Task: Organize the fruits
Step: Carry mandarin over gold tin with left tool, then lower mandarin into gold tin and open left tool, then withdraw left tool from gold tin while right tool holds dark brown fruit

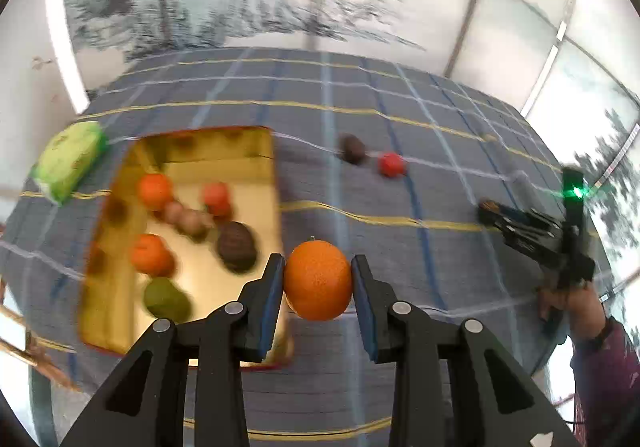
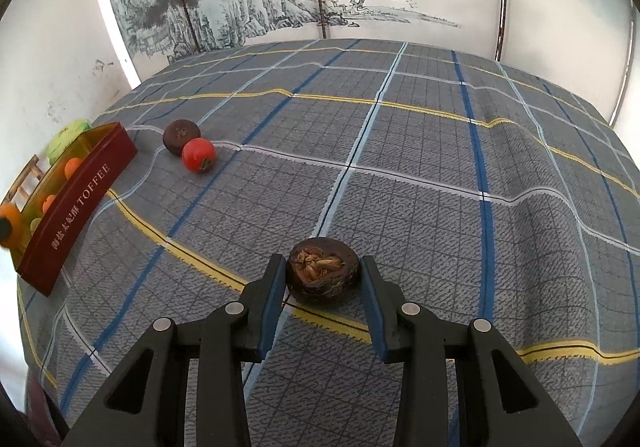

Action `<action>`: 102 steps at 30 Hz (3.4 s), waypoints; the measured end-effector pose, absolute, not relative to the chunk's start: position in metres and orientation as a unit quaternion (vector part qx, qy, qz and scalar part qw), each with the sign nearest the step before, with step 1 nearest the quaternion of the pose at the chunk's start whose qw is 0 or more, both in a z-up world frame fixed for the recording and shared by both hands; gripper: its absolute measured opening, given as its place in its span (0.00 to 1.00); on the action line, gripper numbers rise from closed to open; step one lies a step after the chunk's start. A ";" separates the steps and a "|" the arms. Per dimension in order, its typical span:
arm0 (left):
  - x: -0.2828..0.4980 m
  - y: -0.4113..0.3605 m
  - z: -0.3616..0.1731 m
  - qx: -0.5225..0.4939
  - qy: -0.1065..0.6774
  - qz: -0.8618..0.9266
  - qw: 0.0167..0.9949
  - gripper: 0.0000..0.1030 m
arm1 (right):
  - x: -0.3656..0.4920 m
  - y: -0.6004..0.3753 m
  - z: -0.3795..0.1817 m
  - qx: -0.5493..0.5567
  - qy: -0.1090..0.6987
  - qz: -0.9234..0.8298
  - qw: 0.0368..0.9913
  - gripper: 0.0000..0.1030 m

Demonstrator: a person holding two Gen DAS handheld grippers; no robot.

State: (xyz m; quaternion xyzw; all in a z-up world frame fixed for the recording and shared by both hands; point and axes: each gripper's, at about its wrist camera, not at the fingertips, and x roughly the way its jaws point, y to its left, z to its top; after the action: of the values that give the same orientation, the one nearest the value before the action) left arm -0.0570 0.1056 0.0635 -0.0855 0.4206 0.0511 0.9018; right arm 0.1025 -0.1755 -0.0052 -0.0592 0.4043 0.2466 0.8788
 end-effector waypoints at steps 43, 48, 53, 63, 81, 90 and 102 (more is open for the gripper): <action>0.068 0.214 0.030 -0.041 0.460 0.151 0.874 0.30 | 0.101 -0.172 -0.006 -0.067 0.403 0.243 0.880 0.37; 0.074 0.217 0.024 -0.040 0.466 0.153 0.870 0.30 | 0.102 -0.173 -0.006 -0.067 0.403 0.243 0.880 0.37; 0.076 0.217 0.020 -0.033 0.471 0.157 0.868 0.30 | 0.101 -0.172 -0.006 -0.067 0.403 0.242 0.880 0.37; 0.074 0.213 0.024 -0.010 0.461 0.167 0.872 0.31 | 0.101 -0.171 -0.006 -0.069 0.403 0.242 0.880 0.37; 0.001 0.160 0.057 0.001 0.415 0.173 0.893 0.69 | 0.100 -0.169 -0.005 -0.071 0.403 0.241 0.880 0.37; -0.047 0.143 0.070 -0.017 0.406 0.175 0.897 0.77 | 0.093 -0.168 -0.004 -0.088 0.411 0.234 0.877 0.37; -0.077 0.142 0.073 -0.031 0.403 0.178 0.897 0.81 | 0.049 -0.148 0.017 -0.100 0.400 0.274 0.869 0.37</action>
State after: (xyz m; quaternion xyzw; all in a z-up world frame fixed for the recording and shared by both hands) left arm -0.0773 0.1420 0.0731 -0.0314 0.4027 0.1776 0.8974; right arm 0.0491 -0.1483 0.0168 -0.1004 0.4000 0.2745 0.8687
